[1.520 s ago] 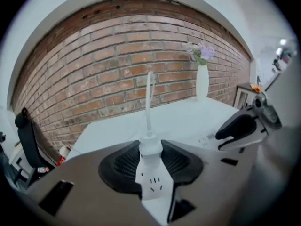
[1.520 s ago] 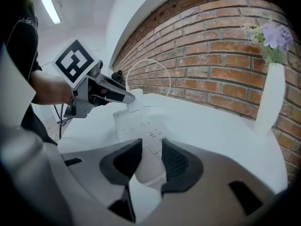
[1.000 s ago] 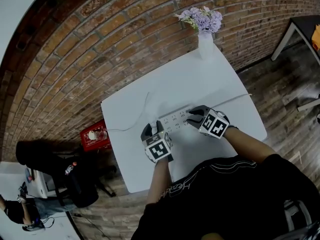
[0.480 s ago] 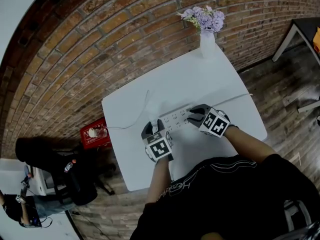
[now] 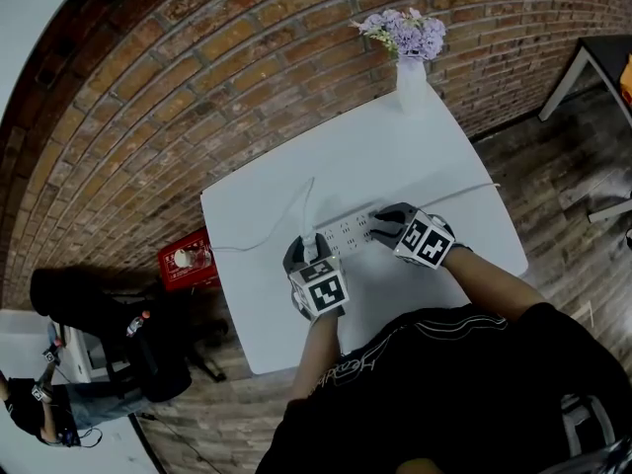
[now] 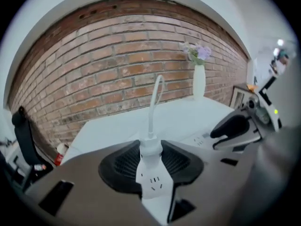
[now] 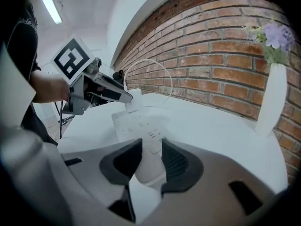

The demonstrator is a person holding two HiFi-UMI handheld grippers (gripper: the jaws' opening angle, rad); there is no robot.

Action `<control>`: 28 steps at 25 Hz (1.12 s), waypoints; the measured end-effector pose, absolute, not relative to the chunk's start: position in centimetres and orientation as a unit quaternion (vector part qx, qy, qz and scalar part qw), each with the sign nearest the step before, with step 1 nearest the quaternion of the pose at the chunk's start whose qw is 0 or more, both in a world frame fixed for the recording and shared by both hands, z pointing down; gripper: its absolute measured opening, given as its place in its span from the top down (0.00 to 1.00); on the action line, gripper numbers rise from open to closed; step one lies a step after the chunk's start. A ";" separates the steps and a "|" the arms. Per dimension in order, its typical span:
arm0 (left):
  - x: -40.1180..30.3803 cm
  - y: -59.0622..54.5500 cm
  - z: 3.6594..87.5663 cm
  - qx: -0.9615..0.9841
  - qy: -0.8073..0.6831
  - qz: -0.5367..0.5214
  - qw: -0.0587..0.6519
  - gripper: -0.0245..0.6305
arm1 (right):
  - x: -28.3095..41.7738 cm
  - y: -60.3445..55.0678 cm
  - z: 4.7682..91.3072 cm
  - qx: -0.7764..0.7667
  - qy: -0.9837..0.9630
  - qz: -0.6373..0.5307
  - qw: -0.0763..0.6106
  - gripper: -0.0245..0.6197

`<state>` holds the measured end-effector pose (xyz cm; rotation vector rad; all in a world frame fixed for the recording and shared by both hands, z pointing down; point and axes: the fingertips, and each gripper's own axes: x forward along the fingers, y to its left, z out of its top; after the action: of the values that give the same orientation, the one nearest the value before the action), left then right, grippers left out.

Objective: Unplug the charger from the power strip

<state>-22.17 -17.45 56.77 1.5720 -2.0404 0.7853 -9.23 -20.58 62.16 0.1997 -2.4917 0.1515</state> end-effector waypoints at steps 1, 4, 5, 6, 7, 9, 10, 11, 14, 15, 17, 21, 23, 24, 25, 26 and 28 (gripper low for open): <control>-22.7 -17.4 56.3 0.567 -0.746 0.259 0.235 0.75 | -9.2 -20.6 62.2 0.075 -0.945 0.056 0.313 0.79; -24.9 -17.6 53.5 0.559 -0.768 0.211 0.233 0.76 | -9.2 -20.6 62.2 0.074 -0.945 0.054 0.314 0.79; -25.3 -17.7 52.6 0.562 -0.768 0.195 0.238 0.76 | -9.2 -20.6 62.2 0.074 -0.945 0.055 0.314 0.79; -25.6 -17.7 51.8 0.568 -0.765 0.174 0.248 0.76 | -9.2 -20.6 62.2 0.074 -0.945 0.055 0.314 0.79; -25.8 -17.7 51.2 0.575 -0.760 0.155 0.258 0.76 | -9.2 -20.5 62.2 0.075 -0.945 0.055 0.314 0.79; -25.8 -17.4 50.1 0.590 -0.751 0.123 0.270 0.76 | -9.3 -20.6 62.2 0.076 -0.945 0.056 0.314 0.79; -25.7 -17.2 49.7 0.599 -0.743 0.104 0.280 0.76 | -9.3 -20.6 62.2 0.077 -0.944 0.057 0.315 0.79; -25.4 -16.9 49.4 0.608 -0.732 0.079 0.296 0.76 | -9.4 -20.6 62.2 0.080 -0.943 0.059 0.318 0.79; -23.9 -15.9 48.9 0.633 -0.688 -0.004 0.354 0.76 | -9.2 -20.8 62.3 0.095 -0.938 0.078 0.323 0.79; -23.4 -15.5 48.7 0.642 -0.675 -0.020 0.364 0.76 | -9.2 -20.8 62.2 0.098 -0.940 0.096 0.314 0.80; -22.2 -14.6 48.3 0.658 -0.653 -0.038 0.372 0.76 | -9.4 -20.4 61.1 0.092 -0.947 0.149 0.268 0.87; -20.1 -12.6 47.3 0.676 -0.612 -0.086 0.402 0.76 | -9.1 -19.7 55.8 0.083 -0.964 0.192 0.164 0.89; -19.3 -11.6 46.8 0.683 -0.595 -0.100 0.411 0.76 | -8.5 -19.6 52.8 0.087 -0.966 0.209 0.127 0.94; -18.9 -11.0 46.4 0.688 -0.587 -0.103 0.414 0.76 | -8.2 -19.3 51.3 0.085 -0.966 0.217 0.108 0.95; -18.7 -10.4 46.1 0.691 -0.581 -0.106 0.416 0.76 | -8.0 -18.8 49.7 0.081 -0.968 0.221 0.092 0.95; -18.5 -9.7 45.8 0.693 -0.577 -0.108 0.417 0.76 | -7.8 -18.1 48.3 0.075 -0.969 0.222 0.078 0.96; -18.5 -8.2 45.0 0.698 -0.572 -0.111 0.416 0.76 | -7.6 -16.5 45.8 0.065 -0.972 0.219 0.060 0.96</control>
<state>-18.49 -8.23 45.00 1.7538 -1.4350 -0.2779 -7.59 -16.49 45.77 0.1970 -2.9410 0.6616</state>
